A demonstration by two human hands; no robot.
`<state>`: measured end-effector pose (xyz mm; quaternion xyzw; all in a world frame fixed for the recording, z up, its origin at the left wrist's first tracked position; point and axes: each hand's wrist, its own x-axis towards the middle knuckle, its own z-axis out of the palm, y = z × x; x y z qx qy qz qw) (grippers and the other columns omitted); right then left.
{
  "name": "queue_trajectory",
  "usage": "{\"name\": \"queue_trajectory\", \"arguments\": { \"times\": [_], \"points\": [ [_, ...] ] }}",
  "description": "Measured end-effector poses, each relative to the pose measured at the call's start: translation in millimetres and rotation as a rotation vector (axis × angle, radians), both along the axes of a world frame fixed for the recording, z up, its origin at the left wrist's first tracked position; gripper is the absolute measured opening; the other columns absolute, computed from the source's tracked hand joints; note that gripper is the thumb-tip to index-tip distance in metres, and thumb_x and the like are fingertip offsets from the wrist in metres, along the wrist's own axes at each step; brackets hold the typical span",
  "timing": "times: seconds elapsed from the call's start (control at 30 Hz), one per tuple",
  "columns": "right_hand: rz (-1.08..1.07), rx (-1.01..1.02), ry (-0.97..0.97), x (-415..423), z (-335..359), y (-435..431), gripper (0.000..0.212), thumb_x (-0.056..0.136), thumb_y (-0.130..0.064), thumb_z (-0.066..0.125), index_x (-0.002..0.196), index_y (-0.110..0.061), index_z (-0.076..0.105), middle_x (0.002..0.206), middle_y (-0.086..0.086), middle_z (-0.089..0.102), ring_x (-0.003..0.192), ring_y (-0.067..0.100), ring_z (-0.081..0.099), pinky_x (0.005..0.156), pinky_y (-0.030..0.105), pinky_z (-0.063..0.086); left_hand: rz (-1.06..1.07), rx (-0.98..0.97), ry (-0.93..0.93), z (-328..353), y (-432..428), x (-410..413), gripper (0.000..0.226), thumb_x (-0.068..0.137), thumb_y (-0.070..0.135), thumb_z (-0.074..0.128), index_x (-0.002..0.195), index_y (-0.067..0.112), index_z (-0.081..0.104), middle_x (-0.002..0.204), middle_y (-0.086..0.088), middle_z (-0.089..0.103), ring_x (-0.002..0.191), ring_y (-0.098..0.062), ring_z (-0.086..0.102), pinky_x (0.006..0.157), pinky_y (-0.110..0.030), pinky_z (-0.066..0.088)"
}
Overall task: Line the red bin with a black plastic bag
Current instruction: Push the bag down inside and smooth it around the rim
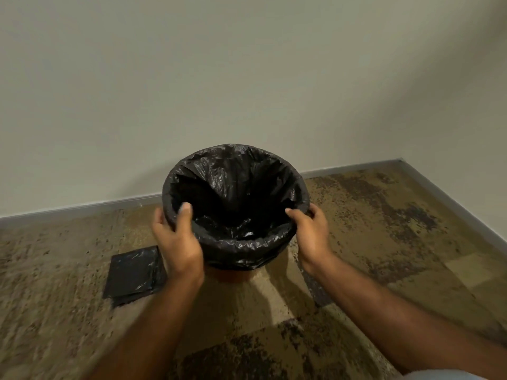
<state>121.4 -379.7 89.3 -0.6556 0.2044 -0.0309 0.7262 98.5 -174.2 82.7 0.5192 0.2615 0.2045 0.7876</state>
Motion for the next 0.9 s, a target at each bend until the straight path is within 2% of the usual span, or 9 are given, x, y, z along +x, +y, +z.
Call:
{"name": "queue_trajectory", "arguments": {
  "times": [0.17, 0.27, 0.37, 0.47, 0.57, 0.63, 0.7, 0.8, 0.9],
  "points": [
    [-0.068, 0.104, 0.049, -18.5, -10.4, 33.7, 0.038, 0.086, -0.012, 0.064, 0.121, -0.022, 0.051, 0.113, 0.002, 0.066, 0.103, 0.022, 0.065, 0.091, 0.043, 0.056, 0.023, 0.068, 0.11, -7.1, -27.9, -6.4, 0.056, 0.091, 0.012, 0.063, 0.142, 0.013, 0.04, 0.125, -0.005, 0.06, 0.108, -0.02, 0.061, 0.099, -0.041, 0.05],
    [-0.055, 0.153, 0.051, -19.8, -18.4, 42.4, 0.044, 0.085, -0.02, 0.066, 0.125, -0.025, 0.049, 0.115, -0.001, 0.065, 0.106, 0.022, 0.064, 0.094, 0.046, 0.054, 0.047, 0.05, 0.081, -10.4, -33.8, -9.8, 0.052, 0.093, 0.013, 0.061, 0.142, 0.01, 0.041, 0.131, -0.01, 0.059, 0.118, -0.028, 0.06, 0.101, -0.042, 0.05],
    [-0.01, 0.158, 0.044, -20.0, -24.9, 45.6, 0.052, 0.08, -0.035, 0.068, 0.129, -0.032, 0.048, 0.12, -0.004, 0.065, 0.111, 0.022, 0.064, 0.099, 0.048, 0.052, 0.037, 0.007, -0.062, -16.7, -38.2, -13.5, 0.056, 0.094, 0.028, 0.058, 0.146, 0.023, 0.038, 0.14, 0.0, 0.055, 0.126, -0.015, 0.057, 0.105, -0.033, 0.046],
    [0.058, 0.184, 0.043, -19.4, -28.8, 42.4, 0.065, 0.077, -0.053, 0.07, 0.137, -0.037, 0.048, 0.126, -0.007, 0.066, 0.116, 0.018, 0.064, 0.101, 0.046, 0.051, -0.042, -0.022, -0.069, -23.5, -41.4, -19.5, 0.069, 0.091, 0.049, 0.047, 0.153, 0.024, 0.029, 0.144, 0.006, 0.05, 0.124, -0.002, 0.053, 0.104, -0.025, 0.043],
    [0.165, 0.213, 0.049, -20.7, -23.8, 36.4, 0.08, 0.073, -0.065, 0.071, 0.144, -0.039, 0.043, 0.134, -0.008, 0.063, 0.121, 0.015, 0.062, 0.104, 0.045, 0.049, -0.164, -0.04, -0.005, -34.9, -30.9, -23.4, 0.097, 0.077, 0.075, 0.044, 0.155, 0.02, 0.024, 0.151, -0.004, 0.044, 0.13, -0.013, 0.049, 0.099, -0.024, 0.041],
    [0.14, 0.128, 0.024, -22.1, -17.1, 26.0, 0.082, 0.077, -0.06, 0.072, 0.147, -0.033, 0.037, 0.139, -0.006, 0.057, 0.125, 0.016, 0.058, 0.108, 0.044, 0.046, -0.223, 0.033, -0.002, -38.0, -16.1, -25.4, 0.104, 0.072, 0.081, 0.042, 0.154, 0.019, 0.026, 0.15, -0.004, 0.044, 0.131, -0.012, 0.049, 0.092, -0.016, 0.044],
    [0.072, 0.043, -0.023, -22.0, -9.4, 15.0, 0.085, 0.081, -0.053, 0.071, 0.151, -0.031, 0.028, 0.149, -0.002, 0.047, 0.131, 0.018, 0.051, 0.111, 0.043, 0.042, -0.206, 0.135, -0.007, -26.3, 0.9, -24.4, 0.092, 0.082, 0.074, 0.037, 0.153, 0.017, 0.026, 0.15, -0.008, 0.043, 0.13, -0.009, 0.049, 0.092, -0.014, 0.045],
    [0.013, -0.088, -0.084, -14.7, 4.0, 2.4, 0.09, 0.084, -0.056, 0.066, 0.155, -0.034, 0.015, 0.163, -0.001, 0.022, 0.146, 0.021, 0.03, 0.117, 0.045, 0.032, -0.166, 0.248, -0.009, 1.1, 28.6, -7.0, 0.083, 0.093, 0.061, 0.043, 0.155, 0.011, 0.019, 0.159, -0.014, 0.029, 0.141, -0.02, 0.036, 0.109, -0.032, 0.036],
    [0.018, -0.055, -0.082, -3.4, 8.4, 0.6, 0.092, 0.083, -0.055, 0.068, 0.155, -0.035, 0.015, 0.162, 0.001, 0.022, 0.145, 0.023, 0.031, 0.117, 0.049, 0.032, -0.218, 0.259, 0.049, 18.1, 42.0, 18.2, 0.082, 0.093, 0.043, 0.06, 0.157, 0.019, 0.015, 0.163, -0.009, 0.024, 0.146, -0.025, 0.032, 0.113, -0.038, 0.034]
  ]
}}
